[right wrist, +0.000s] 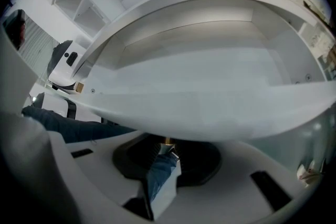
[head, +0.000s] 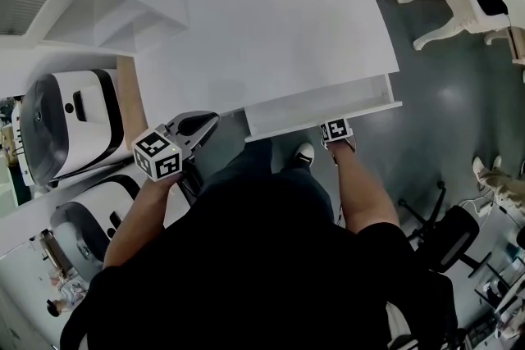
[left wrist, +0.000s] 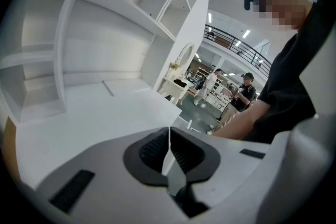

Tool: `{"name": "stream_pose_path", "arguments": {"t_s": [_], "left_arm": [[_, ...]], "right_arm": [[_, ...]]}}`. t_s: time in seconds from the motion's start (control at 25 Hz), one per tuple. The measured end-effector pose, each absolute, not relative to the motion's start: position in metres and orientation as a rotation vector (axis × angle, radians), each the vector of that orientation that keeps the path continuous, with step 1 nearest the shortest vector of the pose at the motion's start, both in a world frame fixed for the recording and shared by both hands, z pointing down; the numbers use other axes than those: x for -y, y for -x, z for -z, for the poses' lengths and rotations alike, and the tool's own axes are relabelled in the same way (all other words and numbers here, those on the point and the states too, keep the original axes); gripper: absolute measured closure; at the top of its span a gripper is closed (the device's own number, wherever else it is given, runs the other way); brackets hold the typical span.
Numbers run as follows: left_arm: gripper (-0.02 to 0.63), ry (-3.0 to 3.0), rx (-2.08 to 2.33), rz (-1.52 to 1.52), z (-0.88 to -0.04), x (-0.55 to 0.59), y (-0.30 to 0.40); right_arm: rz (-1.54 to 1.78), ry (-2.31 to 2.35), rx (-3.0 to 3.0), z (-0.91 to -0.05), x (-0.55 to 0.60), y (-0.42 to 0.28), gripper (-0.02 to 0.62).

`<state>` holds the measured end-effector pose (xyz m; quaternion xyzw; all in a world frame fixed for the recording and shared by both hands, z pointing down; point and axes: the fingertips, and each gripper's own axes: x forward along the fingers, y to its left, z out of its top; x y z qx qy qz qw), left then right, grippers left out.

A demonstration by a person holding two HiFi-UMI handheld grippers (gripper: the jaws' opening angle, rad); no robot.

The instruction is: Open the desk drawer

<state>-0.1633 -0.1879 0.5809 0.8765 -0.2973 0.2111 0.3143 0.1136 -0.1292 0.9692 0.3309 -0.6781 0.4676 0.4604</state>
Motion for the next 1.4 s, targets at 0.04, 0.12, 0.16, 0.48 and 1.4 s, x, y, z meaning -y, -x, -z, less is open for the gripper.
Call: {"name": "stream_pose_path", "arguments": {"t_s": [0.04,0.12,0.16,0.48,1.4], "left_arm": [[0.592,-2.311,0.779,-0.558,-0.581,0.186,0.161],[0.592,-2.314,0.773,-0.558,-0.581,0.184,0.155],[0.592,-2.315,0.77,-0.558,-0.581,0.183,0.153],[0.592,-2.333,0.727,-0.581,-0.582,0.164,0.132],[0.592,-2.331,0.718,-0.576,-0.584,0.106,0.111]], "right_arm": [[-1.148,-0.809,1.67,-0.969,0.125,-0.115,0.512],[-1.142,-0.795,1.674,-0.97,0.117,-0.117,0.512],[-1.139,-0.788,1.676,-0.97,0.113,-0.117,0.512],[-1.135,-0.767,1.69,-0.968,0.088,-0.122,0.514],[-1.143,-0.782,1.703,-0.964,0.034,-0.14,0.525]]}}
